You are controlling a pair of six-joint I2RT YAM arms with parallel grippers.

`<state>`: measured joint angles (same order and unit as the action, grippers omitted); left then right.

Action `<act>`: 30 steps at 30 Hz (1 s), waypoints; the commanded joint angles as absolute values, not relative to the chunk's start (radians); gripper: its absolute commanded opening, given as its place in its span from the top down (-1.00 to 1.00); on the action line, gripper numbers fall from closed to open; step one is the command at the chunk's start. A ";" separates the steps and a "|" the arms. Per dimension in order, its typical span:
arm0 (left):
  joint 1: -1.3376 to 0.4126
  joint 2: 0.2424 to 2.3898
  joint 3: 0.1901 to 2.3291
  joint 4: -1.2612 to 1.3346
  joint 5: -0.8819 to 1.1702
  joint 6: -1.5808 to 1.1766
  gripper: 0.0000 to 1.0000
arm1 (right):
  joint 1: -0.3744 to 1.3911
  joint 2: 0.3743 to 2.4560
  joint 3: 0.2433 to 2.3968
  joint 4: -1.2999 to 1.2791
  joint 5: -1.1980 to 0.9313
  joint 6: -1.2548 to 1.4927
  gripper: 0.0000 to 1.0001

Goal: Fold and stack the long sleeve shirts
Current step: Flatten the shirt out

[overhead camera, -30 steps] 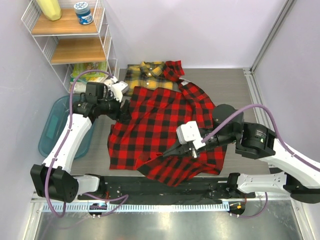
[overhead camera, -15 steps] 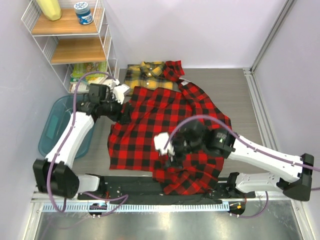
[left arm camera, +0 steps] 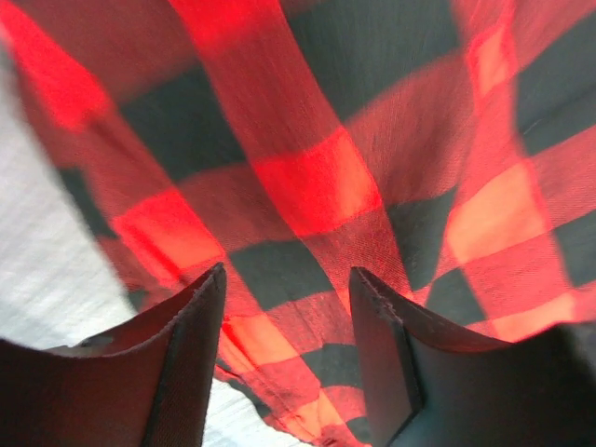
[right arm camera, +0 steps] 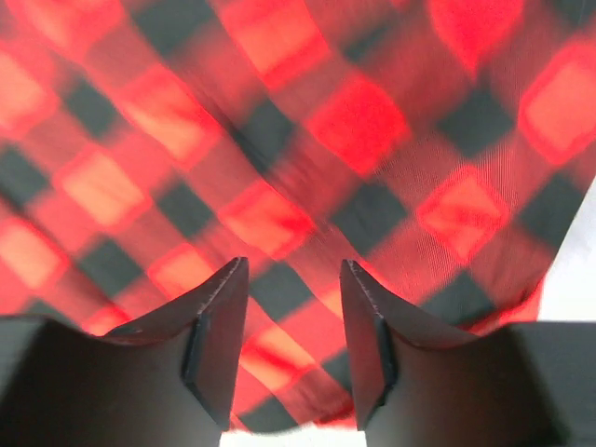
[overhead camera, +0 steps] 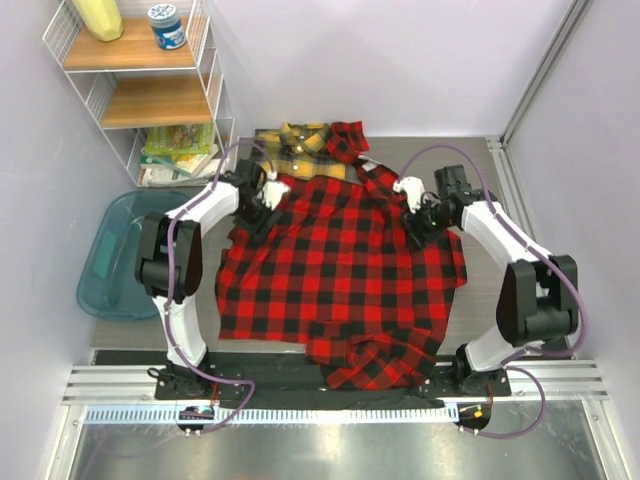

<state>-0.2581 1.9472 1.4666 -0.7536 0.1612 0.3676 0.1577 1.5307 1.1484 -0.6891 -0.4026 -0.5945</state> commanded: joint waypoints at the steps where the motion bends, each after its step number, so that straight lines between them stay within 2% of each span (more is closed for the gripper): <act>1: -0.262 1.908 1.347 -0.762 0.058 0.423 -0.09 | 0.088 1.613 1.123 -0.721 -0.312 -0.638 0.12; 4: -0.262 1.875 1.255 -0.765 0.022 0.434 0.00 | 0.069 1.657 1.103 -0.715 -0.259 -0.623 0.25; 10: -0.265 1.758 1.068 -0.820 0.009 0.436 0.13 | 0.071 1.675 1.010 -0.744 -0.178 -0.606 0.38; 16: -0.316 1.594 0.898 -0.931 0.049 0.430 0.17 | 0.071 1.556 0.802 -0.794 -0.172 -0.641 0.42; 19: -0.336 1.519 0.877 -0.997 0.101 0.413 0.12 | 0.072 1.451 0.743 -0.865 -0.187 -0.661 0.45; 22: -0.319 1.470 0.943 -1.040 0.159 0.419 0.04 | 0.071 1.359 0.761 -0.910 -0.175 -0.683 0.47; 24: -0.293 1.444 1.061 -1.029 0.187 0.410 -0.04 | 0.069 1.336 0.839 -0.910 -0.181 -0.689 0.40; 26: -0.262 1.463 1.150 -0.987 0.202 0.400 -0.11 | 0.071 1.356 0.909 -0.896 -0.193 -0.680 0.34; 30: -0.238 1.598 1.394 -0.899 0.207 0.365 -0.12 | 0.061 1.480 1.137 -0.830 -0.239 -0.625 0.33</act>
<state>-0.2611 1.5032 1.2026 -0.9924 0.1593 0.4034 0.0696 1.4048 0.9367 -0.9089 -0.1963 -0.6601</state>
